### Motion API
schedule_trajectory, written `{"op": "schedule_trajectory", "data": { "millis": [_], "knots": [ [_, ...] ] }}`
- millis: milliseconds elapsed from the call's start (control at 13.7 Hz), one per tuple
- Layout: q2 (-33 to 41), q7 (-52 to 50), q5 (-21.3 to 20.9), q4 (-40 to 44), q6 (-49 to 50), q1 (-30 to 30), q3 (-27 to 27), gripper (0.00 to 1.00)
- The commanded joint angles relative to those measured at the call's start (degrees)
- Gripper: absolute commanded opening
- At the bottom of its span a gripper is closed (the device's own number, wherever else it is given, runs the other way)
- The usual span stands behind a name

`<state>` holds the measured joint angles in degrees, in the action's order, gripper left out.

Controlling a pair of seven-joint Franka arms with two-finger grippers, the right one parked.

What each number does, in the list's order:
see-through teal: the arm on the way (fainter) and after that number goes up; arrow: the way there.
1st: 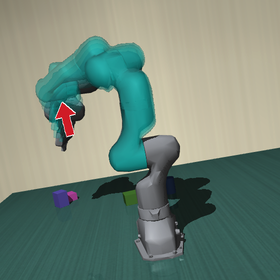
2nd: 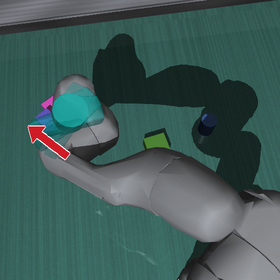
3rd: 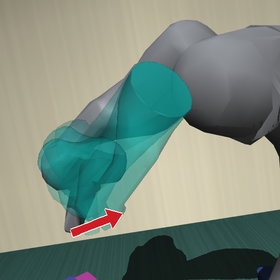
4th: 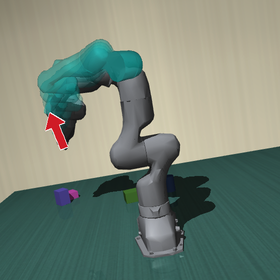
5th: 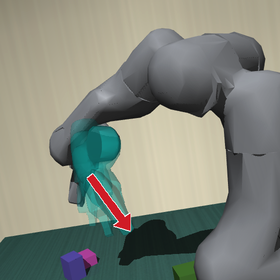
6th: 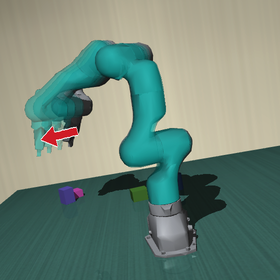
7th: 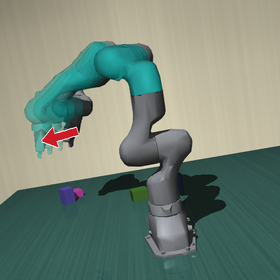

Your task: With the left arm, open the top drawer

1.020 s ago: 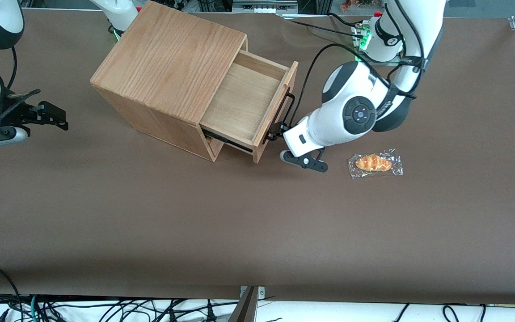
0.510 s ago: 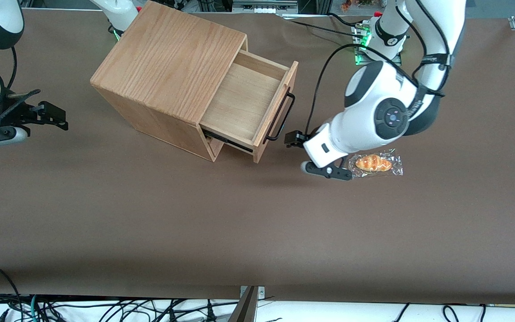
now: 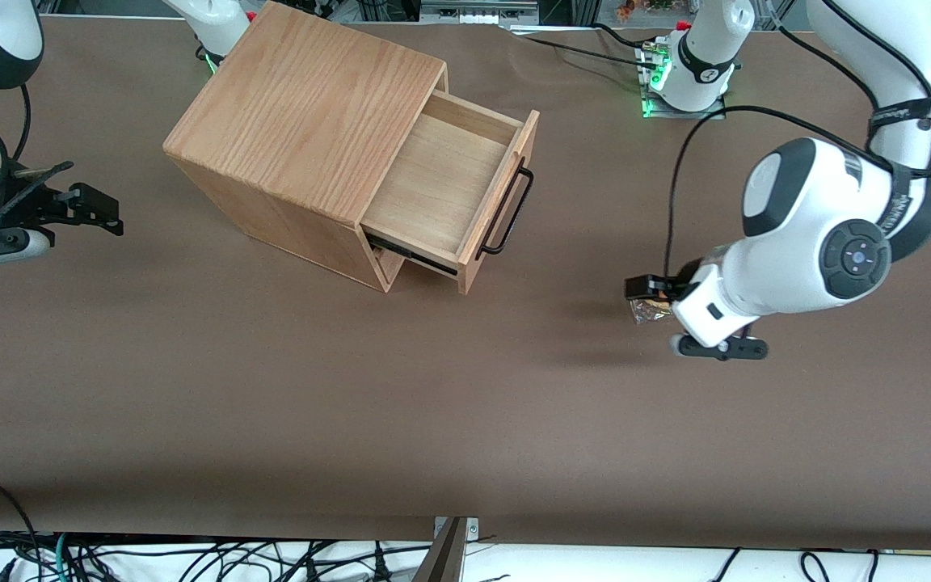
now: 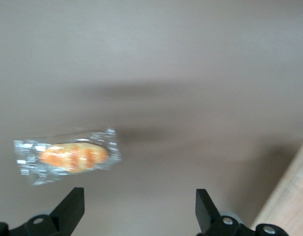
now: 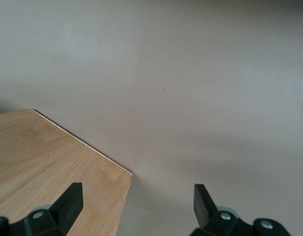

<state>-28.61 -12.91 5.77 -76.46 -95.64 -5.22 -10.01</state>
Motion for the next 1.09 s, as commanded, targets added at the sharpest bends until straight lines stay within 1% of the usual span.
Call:
{"op": "schedule_trajectory", "data": {
  "millis": [0,146,291,364,510,656,801,1020],
  "knots": [
    [0.7,6.5,-2.3,-0.3,0.8,4.3,-0.7,1.00],
    [1.4,12.9,-2.3,-0.2,1.9,8.6,-0.7,1.00],
    [2.8,16.9,-2.2,-0.4,3.3,12.8,-1.1,1.00],
    [4.6,18.3,-2.2,-1.5,3.4,13.5,0.0,1.00],
    [11.3,18.4,-1.6,-7.6,2.5,11.5,5.6,1.00],
    [16.5,18.5,-2.0,-11.2,2.4,10.1,8.4,1.00],
    [22.2,18.4,-2.2,-14.6,2.7,9.2,9.2,1.00],
    [26.5,18.4,-2.4,-14.8,5.3,8.0,9.3,1.00]
  ]
}}
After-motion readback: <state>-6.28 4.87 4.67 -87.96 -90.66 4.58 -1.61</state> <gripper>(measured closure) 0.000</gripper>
